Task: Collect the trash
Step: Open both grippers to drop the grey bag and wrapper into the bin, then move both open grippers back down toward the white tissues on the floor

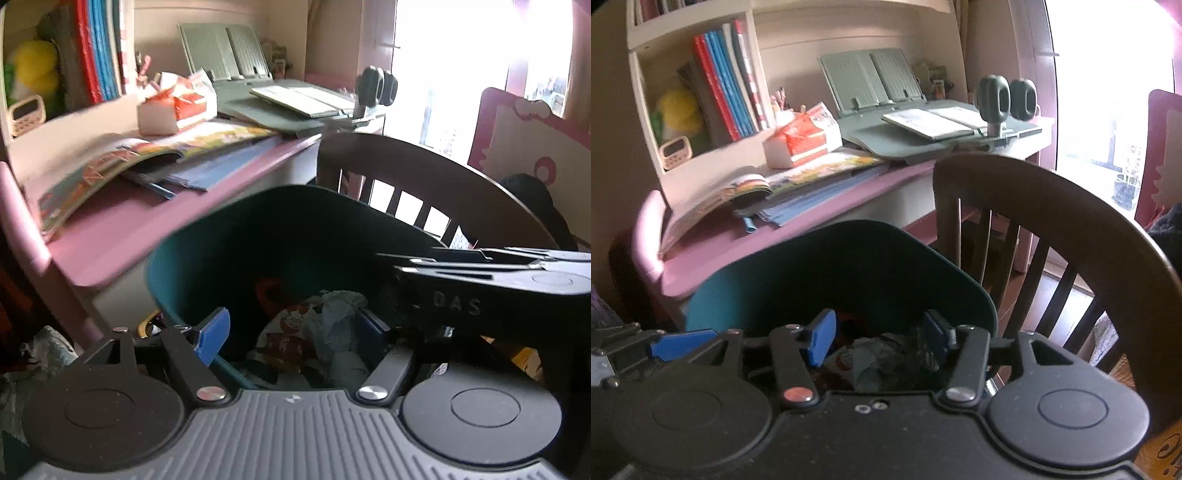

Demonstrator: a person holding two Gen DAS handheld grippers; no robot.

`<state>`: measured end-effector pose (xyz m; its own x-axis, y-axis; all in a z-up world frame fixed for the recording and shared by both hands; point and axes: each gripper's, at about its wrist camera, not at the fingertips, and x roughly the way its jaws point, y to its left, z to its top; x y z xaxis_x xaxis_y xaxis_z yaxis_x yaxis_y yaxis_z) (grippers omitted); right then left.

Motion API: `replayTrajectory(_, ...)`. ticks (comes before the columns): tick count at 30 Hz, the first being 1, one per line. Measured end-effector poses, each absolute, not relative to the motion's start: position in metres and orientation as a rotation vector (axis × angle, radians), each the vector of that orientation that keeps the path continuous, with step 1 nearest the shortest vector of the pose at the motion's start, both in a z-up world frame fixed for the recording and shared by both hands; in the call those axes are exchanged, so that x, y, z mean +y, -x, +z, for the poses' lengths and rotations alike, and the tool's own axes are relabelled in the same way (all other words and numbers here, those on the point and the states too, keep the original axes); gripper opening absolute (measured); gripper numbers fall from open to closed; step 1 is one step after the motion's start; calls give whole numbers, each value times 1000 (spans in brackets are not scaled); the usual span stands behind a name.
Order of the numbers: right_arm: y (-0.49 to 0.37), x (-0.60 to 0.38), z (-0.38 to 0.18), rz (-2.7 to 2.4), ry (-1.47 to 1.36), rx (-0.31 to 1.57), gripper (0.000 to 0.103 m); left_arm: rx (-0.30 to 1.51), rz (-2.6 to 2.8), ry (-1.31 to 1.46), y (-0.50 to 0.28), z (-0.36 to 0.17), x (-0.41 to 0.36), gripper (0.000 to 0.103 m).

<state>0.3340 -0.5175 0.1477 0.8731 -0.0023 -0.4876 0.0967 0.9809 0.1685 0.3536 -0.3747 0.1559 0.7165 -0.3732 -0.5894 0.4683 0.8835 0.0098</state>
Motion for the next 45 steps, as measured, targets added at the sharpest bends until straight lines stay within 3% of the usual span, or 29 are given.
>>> replayTrajectory(22, -215, -417, 208, 87, -104, 369, 54, 530, -445, -63, -234, 206, -231, 74)
replayTrajectory(25, -204, -393, 206, 139, -87, 370, 54, 529, -425, -49, -221, 204, -201, 79)
replayTrajectory(36, -182, -306, 165, 332, -61, 418, 54, 569, -327, 21, -189, 166, -95, 81)
replayTrajectory(45, -207, -255, 76, 472, -123, 584, 54, 669, -247, 50, -190, 85, -27, 83)
